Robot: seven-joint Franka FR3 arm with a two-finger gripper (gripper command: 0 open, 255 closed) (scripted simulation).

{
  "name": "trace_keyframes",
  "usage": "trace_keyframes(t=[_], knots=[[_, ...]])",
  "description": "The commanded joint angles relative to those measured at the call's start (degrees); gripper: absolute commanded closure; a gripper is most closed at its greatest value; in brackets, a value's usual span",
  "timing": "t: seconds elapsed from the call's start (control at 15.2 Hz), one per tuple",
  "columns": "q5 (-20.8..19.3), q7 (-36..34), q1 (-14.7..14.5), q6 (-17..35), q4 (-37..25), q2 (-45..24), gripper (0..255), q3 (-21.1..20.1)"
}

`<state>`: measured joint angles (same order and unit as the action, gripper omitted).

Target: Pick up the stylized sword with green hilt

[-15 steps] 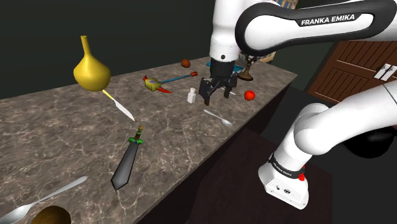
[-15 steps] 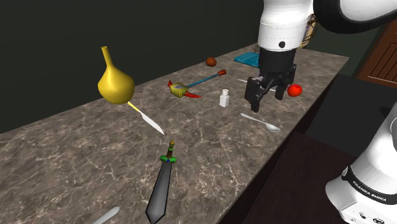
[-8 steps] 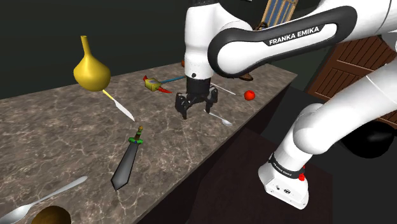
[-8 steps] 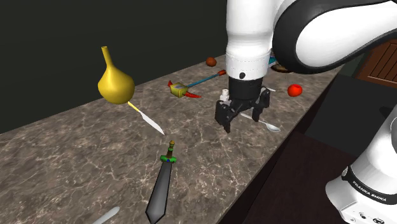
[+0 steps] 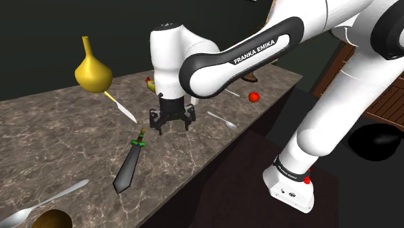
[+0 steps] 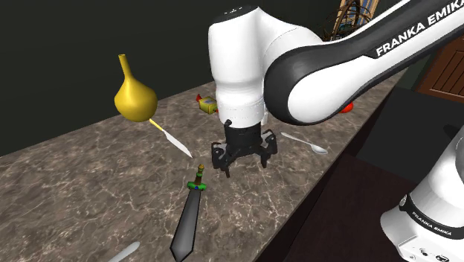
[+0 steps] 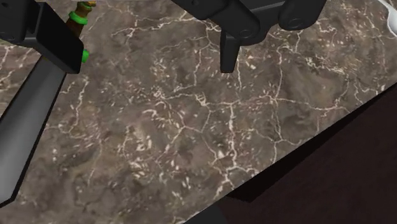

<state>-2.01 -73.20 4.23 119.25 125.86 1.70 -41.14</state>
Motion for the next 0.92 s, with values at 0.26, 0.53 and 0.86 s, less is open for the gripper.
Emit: trace_keyframes(t=[0.26, 0.53, 0.86], knots=[[-12.91, -17.31, -4.32, 1.38, -11.15, -17.49, 0, 0.45], [-18.78, -25.22, -9.89, 0.28, -20.61, -27.76, 0, 3.94], [-22.24, -30.16, -14.79, -0.84, -29.86, -36.46, 0, 7.3]])
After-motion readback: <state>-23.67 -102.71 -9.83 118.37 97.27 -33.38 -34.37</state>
